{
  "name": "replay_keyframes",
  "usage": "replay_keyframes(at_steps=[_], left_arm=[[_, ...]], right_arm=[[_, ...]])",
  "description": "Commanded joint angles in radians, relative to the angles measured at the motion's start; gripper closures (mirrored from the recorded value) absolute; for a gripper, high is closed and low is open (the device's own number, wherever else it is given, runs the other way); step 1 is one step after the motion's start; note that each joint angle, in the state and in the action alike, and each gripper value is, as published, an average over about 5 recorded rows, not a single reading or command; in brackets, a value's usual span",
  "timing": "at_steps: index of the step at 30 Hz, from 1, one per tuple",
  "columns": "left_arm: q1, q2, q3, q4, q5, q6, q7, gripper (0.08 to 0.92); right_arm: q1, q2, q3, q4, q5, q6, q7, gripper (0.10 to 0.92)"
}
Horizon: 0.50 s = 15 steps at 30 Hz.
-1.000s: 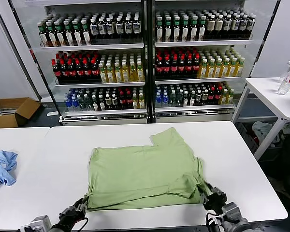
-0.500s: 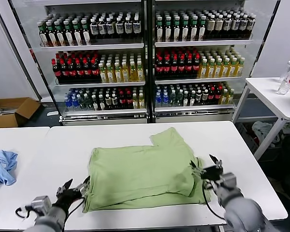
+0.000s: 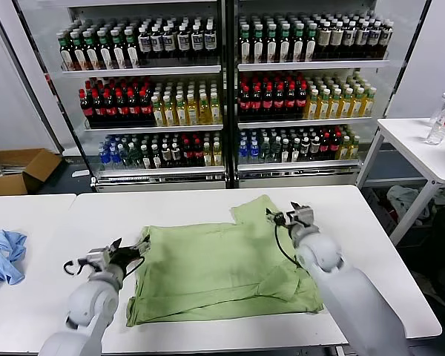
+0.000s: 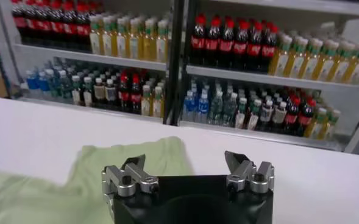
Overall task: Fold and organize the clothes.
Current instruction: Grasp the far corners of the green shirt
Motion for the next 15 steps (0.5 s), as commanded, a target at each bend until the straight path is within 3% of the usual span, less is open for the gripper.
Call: replay_keyframes(at_steps=[1,8,15], left_arm=[[-0.228,0.004,0.123,0.265,-0.017,-0.011,0.011,0.177],[-0.187,0.022,0.149,0.23,-0.078,0.0,0.047,0.222],[-0.148,0.028,0.159,0.208,-0.08,-0.013,0.079,0.424]], right_arm=[[0.256,0.198,-0.065,-0.482,-0.029,-0.02,-0.029,0.203],[0.253,0.214,-0.063,-0.528,-0.022,-0.022,-0.058,0.222],[0.227,0.196,-0.073,-0.508,-0.007,-0.024,-0.092,0.405]])
